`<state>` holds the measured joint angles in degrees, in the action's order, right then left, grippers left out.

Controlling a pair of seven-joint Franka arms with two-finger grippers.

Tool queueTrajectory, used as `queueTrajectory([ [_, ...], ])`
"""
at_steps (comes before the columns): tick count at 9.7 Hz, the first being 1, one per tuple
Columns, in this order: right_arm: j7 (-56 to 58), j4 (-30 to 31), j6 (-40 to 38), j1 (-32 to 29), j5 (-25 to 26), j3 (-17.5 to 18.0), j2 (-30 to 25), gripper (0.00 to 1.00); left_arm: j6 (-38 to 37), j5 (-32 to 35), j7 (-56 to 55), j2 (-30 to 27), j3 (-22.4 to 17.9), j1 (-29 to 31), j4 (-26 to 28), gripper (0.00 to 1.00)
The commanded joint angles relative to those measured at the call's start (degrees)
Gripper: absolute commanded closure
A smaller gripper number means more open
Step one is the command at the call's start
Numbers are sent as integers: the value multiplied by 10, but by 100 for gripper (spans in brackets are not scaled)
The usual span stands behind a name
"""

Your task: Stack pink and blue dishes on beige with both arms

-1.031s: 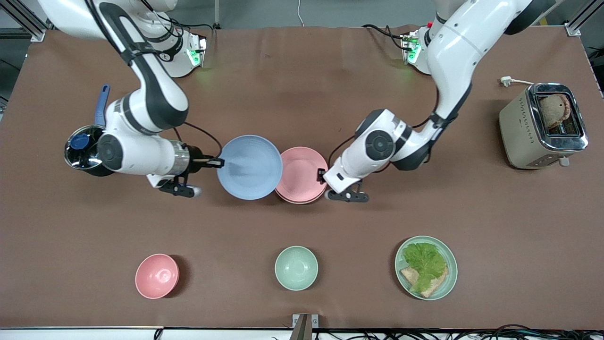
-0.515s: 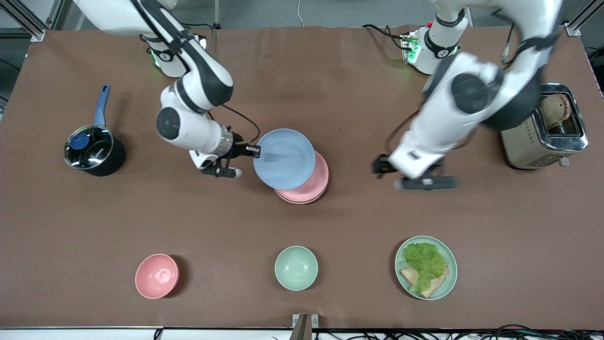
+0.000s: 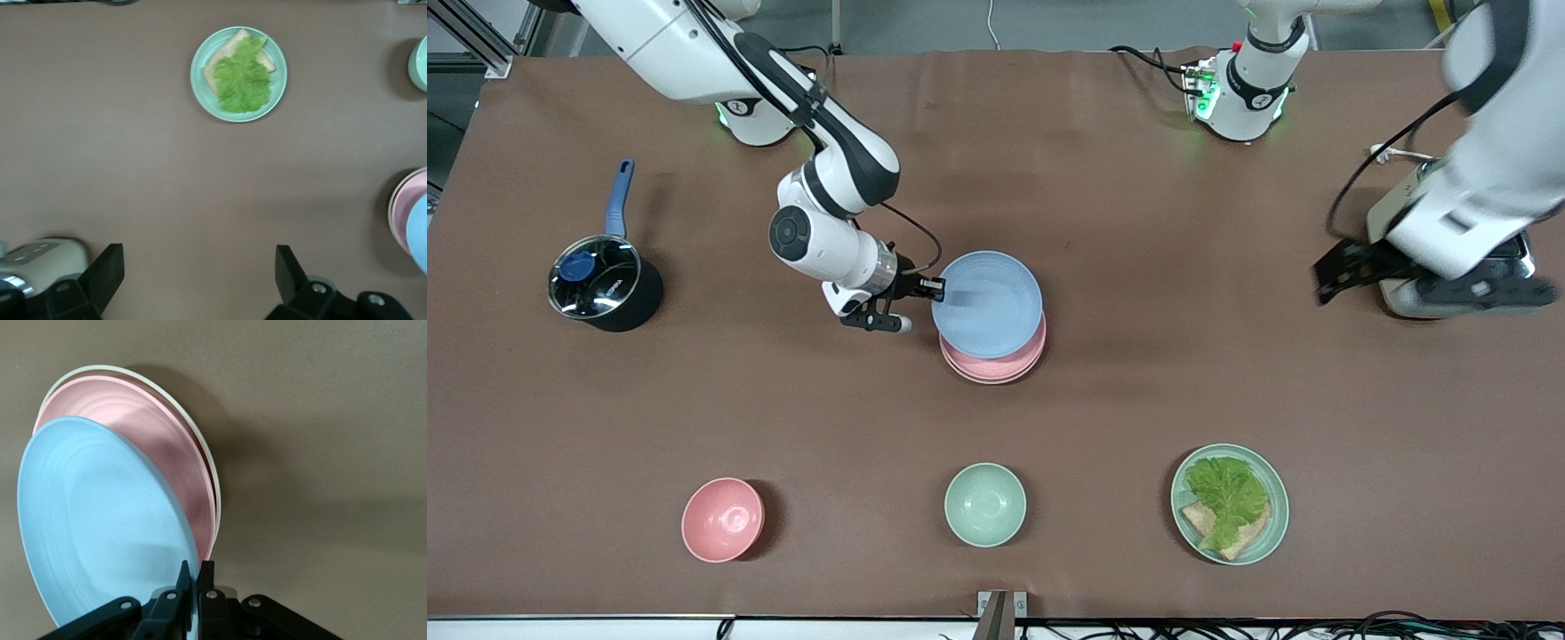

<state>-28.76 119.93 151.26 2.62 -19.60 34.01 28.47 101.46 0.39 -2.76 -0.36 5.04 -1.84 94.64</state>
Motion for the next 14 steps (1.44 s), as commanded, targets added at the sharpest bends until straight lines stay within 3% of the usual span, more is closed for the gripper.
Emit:
queueTrajectory([
  [1,1,4,29,4,-5,6,11,96,-59,-8,40,-68,-36,-11,34,0],
  [3,2,1,39,8,-4,6,24,90,-107,-7,39,-84,-44,-7,28,0],
  [4,4,-1,40,7,-4,6,26,65,-115,0,36,-78,-44,-8,4,0],
  [6,5,-1,40,7,-1,5,17,0,-199,0,30,-17,-42,-9,-111,0],
  [8,6,-1,0,-9,2,-1,-58,0,-224,-8,28,-8,-41,-6,-133,0],
  [10,5,-1,-93,-34,85,-30,-153,0,-201,-5,23,-14,-42,-4,-119,0],
  [12,3,-20,-219,-42,156,-90,-257,0,-188,-4,1,-14,-41,-3,-112,0],
  [14,39,-112,-357,-44,170,-188,-279,0,-180,-3,0,-13,-39,1,-110,0],
])
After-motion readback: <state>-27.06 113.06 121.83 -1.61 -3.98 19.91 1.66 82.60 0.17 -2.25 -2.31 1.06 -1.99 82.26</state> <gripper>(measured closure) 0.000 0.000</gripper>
